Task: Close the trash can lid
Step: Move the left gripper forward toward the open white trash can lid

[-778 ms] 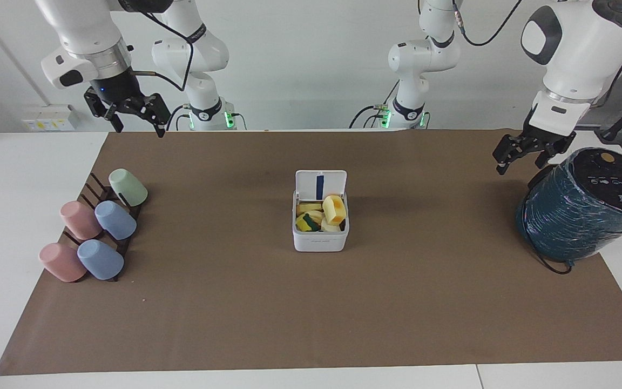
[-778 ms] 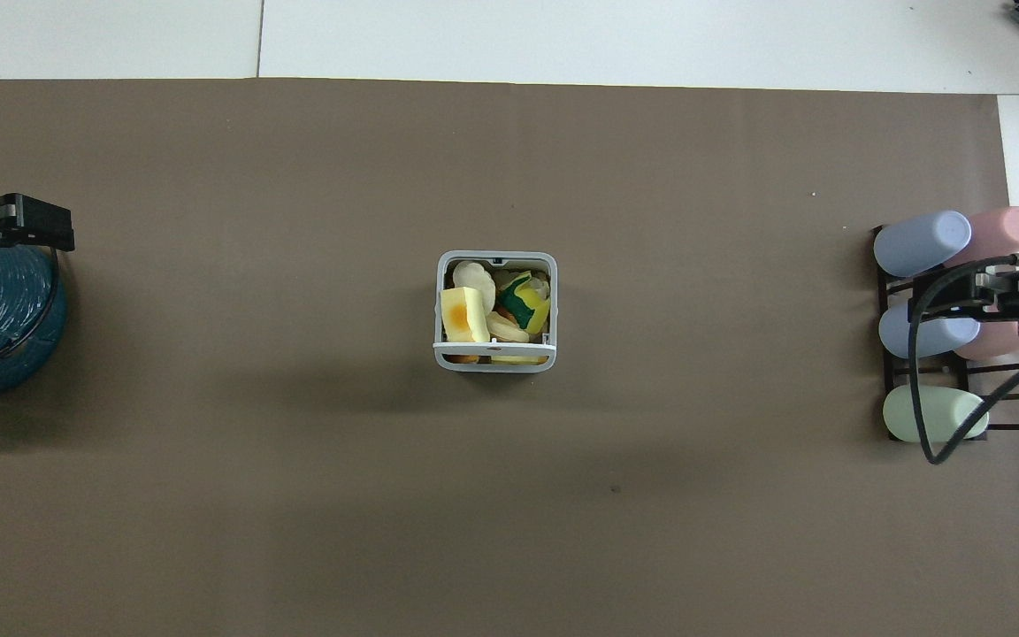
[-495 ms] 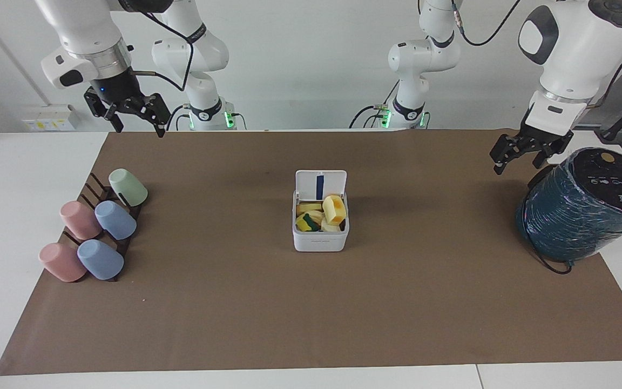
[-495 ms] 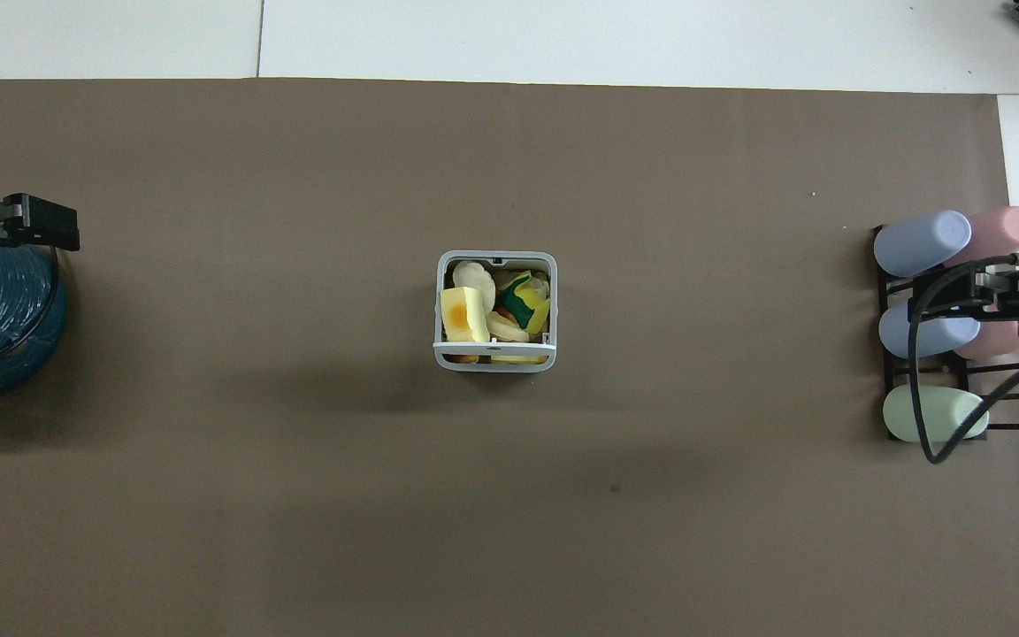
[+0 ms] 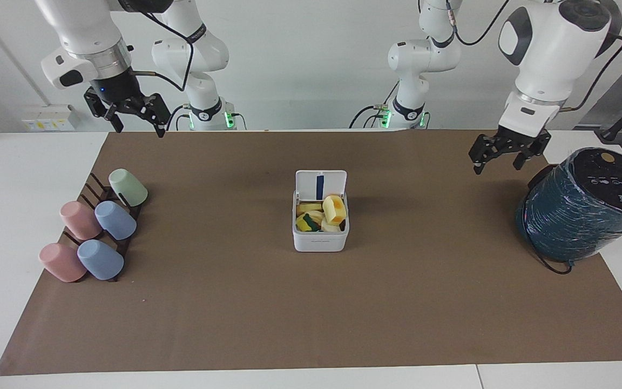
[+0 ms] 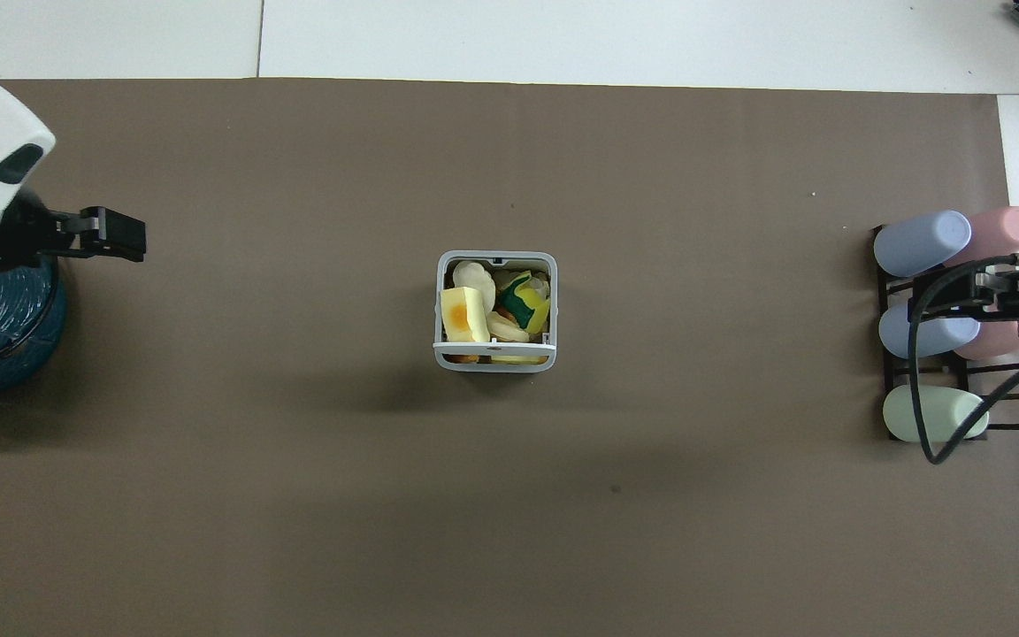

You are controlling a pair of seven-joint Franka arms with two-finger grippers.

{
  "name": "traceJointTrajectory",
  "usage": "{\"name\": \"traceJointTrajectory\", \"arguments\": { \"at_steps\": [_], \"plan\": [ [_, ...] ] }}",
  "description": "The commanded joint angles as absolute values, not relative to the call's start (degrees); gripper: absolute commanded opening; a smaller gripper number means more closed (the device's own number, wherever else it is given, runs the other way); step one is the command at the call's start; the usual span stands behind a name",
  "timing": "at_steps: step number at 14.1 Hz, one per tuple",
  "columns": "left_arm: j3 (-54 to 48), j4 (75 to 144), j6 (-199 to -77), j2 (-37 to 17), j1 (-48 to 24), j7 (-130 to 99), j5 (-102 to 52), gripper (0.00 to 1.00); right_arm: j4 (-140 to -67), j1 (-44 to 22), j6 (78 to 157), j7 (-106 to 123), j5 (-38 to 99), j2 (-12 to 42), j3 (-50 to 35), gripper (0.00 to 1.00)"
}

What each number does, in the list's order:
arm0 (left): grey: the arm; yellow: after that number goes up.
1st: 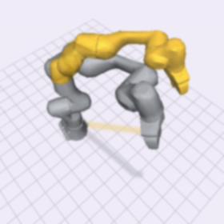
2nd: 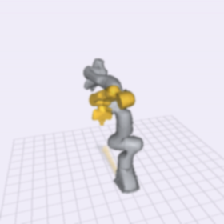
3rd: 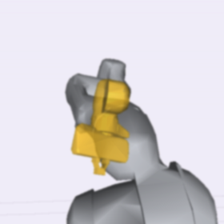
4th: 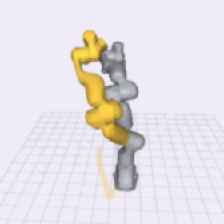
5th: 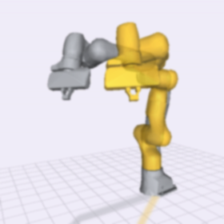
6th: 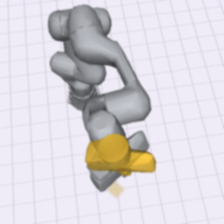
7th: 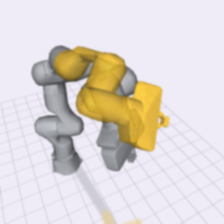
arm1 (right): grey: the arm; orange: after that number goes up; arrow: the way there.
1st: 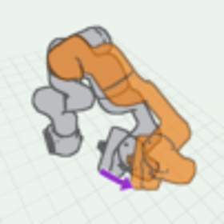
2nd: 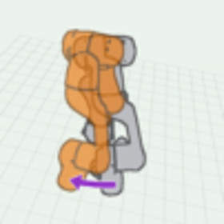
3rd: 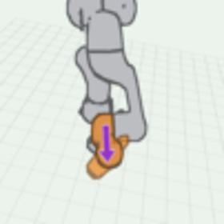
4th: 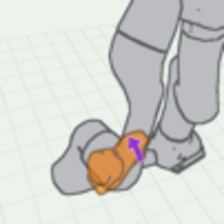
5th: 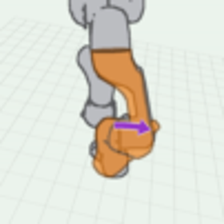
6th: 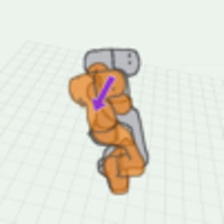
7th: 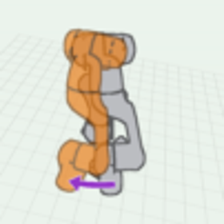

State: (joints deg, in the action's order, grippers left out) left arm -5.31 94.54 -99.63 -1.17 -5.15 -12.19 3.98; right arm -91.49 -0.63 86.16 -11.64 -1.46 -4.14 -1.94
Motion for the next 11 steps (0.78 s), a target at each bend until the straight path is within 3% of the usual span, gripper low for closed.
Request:
{"name": "traceJointTrajectory", "arguments": {
  "at_steps": [1,5,11],
  "plan": [
    [-4.75,101.32,-103.61,3.07,-12.98,-22.73,4.48,0.97,-91.67,-0.61,85.61,-10.63,-1.23,-4.66,-1.85,1.00],
    [-4.75,109.49,-111.42,6.67,-21.52,-32.15,-0.08,0.48,-91.67,-0.62,85.61,-10.63,-1.23,-4.66,-1.85,1.00],
    [-4.75,116.27,-117.24,9.32,-29.25,-32.96,-3.59,0.31,-91.67,-0.62,85.61,-10.63,-1.14,-4.66,-1.85,1.00]
  ]
}}
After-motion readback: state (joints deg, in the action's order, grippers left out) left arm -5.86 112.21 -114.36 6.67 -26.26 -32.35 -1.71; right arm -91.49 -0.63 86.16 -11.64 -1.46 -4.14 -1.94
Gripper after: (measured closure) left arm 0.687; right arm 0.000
